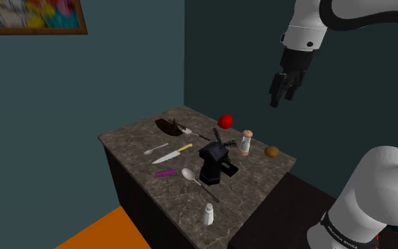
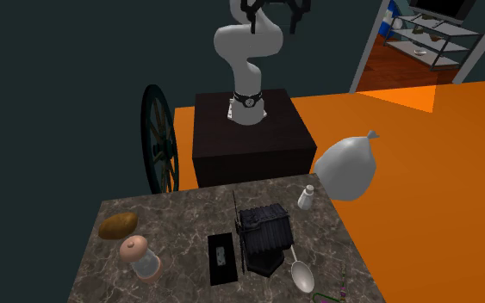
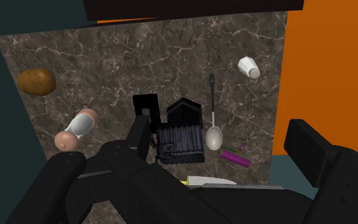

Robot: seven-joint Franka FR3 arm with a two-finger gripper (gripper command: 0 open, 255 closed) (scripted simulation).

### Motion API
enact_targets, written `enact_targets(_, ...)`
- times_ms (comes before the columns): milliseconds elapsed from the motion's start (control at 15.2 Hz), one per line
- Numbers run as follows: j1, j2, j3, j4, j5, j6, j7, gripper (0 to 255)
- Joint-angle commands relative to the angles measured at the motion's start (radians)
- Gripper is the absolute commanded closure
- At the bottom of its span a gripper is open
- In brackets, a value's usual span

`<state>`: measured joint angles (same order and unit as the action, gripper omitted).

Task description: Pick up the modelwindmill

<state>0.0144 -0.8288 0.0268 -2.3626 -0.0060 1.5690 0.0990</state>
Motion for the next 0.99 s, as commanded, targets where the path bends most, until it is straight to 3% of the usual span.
enact_targets(0, 0.000, 0.000, 0.000, 0.000, 0.000, 0.000, 0.000, 0)
enact_targets(924, -0.016, 0.536, -0.117, 0.111, -0.052, 0.238, -0.190, 0)
